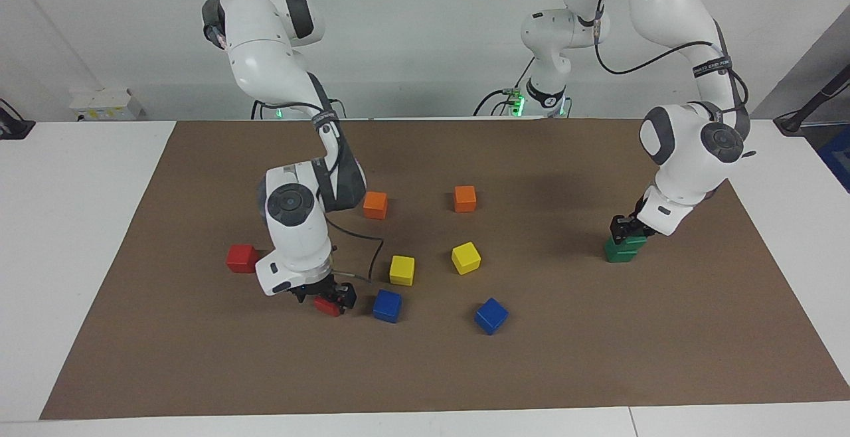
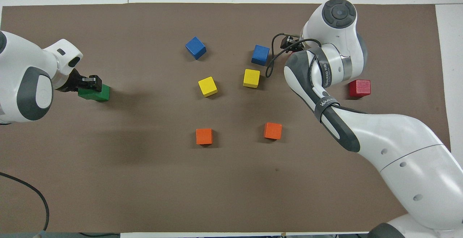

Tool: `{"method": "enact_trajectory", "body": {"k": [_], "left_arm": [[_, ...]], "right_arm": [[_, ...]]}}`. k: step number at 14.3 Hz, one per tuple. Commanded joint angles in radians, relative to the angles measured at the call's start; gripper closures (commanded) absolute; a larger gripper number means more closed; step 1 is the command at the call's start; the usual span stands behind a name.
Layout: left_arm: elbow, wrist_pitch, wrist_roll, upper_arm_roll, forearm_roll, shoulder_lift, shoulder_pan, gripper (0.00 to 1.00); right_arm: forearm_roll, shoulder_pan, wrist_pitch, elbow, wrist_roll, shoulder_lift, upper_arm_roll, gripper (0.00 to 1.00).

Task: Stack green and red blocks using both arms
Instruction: 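Open the left gripper and withdraw while the right gripper grasps the red block, then carry the red block with the right gripper onto the other red block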

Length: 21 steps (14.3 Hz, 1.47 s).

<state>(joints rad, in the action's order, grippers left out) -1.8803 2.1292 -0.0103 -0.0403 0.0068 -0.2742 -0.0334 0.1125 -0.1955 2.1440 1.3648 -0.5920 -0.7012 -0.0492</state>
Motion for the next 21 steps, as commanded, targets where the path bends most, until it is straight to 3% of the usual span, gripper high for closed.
{"method": "enact_trajectory", "body": {"k": [1, 2, 3, 6, 9, 10, 11, 12, 14, 16, 19, 21], "left_arm": [[-0.034, 0.031, 0.026, 0.002, -0.018, 0.015, 0.0, 0.48], [-0.039, 0.031, 0.026, 0.002, -0.018, 0.016, 0.0, 0.1], [-0.037, 0.026, 0.033, 0.002, -0.018, 0.016, 0.0, 0.0], [-0.023, 0.006, 0.058, 0.0, -0.018, 0.029, -0.006, 0.0], [0.033, -0.183, 0.061, 0.003, -0.018, 0.14, -0.013, 0.0], [0.058, -0.263, 0.059, 0.005, -0.016, 0.188, -0.013, 0.0], [0.072, -0.325, 0.061, 0.007, -0.016, 0.237, -0.014, 0.0], [0.072, -0.362, 0.061, 0.008, -0.016, 0.286, -0.016, 0.0], [0.104, -0.458, 0.059, 0.008, -0.004, 0.342, -0.014, 0.0], [0.205, -0.569, 0.059, 0.0, -0.001, 0.325, -0.003, 0.0], [0.223, -0.571, 0.069, 0.011, -0.001, 0.275, 0.016, 0.0], [0.317, -0.583, 0.069, 0.008, -0.004, 0.236, 0.023, 0.0]], "right_arm": [[-0.007, 0.007, 0.01, -0.03, 0.005, -0.021, -0.012, 0.0], [-0.013, 0.007, 0.014, -0.03, 0.005, -0.02, -0.012, 0.0], [-0.013, 0.005, 0.028, -0.024, 0.005, -0.018, -0.012, 0.0], [-0.014, 0.005, 0.06, 0.016, -0.043, -0.015, -0.014, 0.0], [-0.054, 0.004, 0.112, 0.072, -0.058, -0.001, -0.012, 0.0], [-0.054, 0.004, 0.113, 0.077, -0.058, 0.0, -0.014, 0.17], [-0.051, 0.007, 0.108, 0.076, -0.049, 0.0, -0.012, 0.53], [-0.048, 0.013, 0.105, 0.074, -0.032, 0.0, -0.012, 1.0], [-0.043, 0.015, 0.102, 0.071, -0.014, 0.002, -0.012, 1.0], [-0.039, 0.021, 0.036, 0.06, 0.004, 0.017, -0.012, 1.0], [-0.051, 0.065, -0.123, 0.037, 0.166, 0.089, -0.012, 1.0], [-0.053, 0.106, -0.246, 0.059, 0.288, 0.178, -0.012, 1.0]]}}
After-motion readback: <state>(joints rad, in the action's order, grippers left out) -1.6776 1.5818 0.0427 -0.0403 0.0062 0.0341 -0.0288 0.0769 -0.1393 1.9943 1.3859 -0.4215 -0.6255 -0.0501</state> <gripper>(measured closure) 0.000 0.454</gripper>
